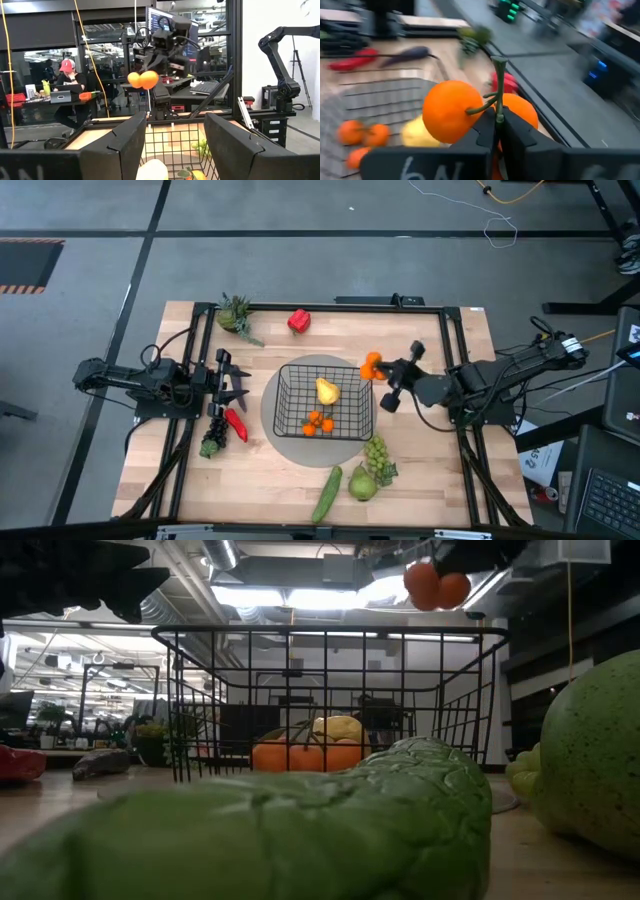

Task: Build produce basket
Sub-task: Put the tangerine into the black wire basket

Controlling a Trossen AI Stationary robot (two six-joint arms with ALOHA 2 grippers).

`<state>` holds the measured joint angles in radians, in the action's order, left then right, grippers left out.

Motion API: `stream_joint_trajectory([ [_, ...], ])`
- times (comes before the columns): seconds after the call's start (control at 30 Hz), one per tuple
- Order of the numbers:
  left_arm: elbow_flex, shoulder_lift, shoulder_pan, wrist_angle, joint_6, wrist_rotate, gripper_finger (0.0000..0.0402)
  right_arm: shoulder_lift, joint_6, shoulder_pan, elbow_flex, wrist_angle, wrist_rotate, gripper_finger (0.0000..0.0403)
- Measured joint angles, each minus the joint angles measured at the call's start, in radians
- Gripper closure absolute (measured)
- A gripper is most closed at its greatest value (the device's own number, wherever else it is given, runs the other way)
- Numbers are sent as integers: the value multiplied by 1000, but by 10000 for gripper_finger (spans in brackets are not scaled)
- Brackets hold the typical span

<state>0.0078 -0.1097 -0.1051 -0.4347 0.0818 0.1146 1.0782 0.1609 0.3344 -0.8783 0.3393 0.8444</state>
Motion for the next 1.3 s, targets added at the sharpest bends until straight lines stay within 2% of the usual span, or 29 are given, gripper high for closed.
stream_joint_trajectory([
  [0.17,0,0,0,0,0,0,204,0,-146,-1,0,-105,-151,375],
  [0.33,0,0,0,0,0,0,204,0,-225,-18,0,-172,-185,368],
  [0.43,0,0,0,0,0,0,204,2,-234,-42,0,-188,-205,343],
  [0.6,0,0,0,0,0,0,204,31,-223,-84,0,-268,-310,278],
  [0.77,0,0,0,0,0,0,204,47,-223,-97,0,-314,-317,233],
  [0.97,0,0,0,0,1,0,204,47,-213,-97,1,-314,-320,226],
  [1.03,0,0,0,0,5,0,204,47,-156,-97,1,-313,-386,228],
  [1.13,0,0,0,0,6,0,204,47,-143,-108,2,-319,-565,228],
  [1.17,0,0,0,0,6,0,204,47,-117,-111,2,-331,-550,228],
  [1.23,0,0,0,0,6,0,204,46,-37,-121,2,-328,-450,228],
  [1.3,0,0,0,0,6,0,204,46,-49,-137,2,-292,-462,228],
])
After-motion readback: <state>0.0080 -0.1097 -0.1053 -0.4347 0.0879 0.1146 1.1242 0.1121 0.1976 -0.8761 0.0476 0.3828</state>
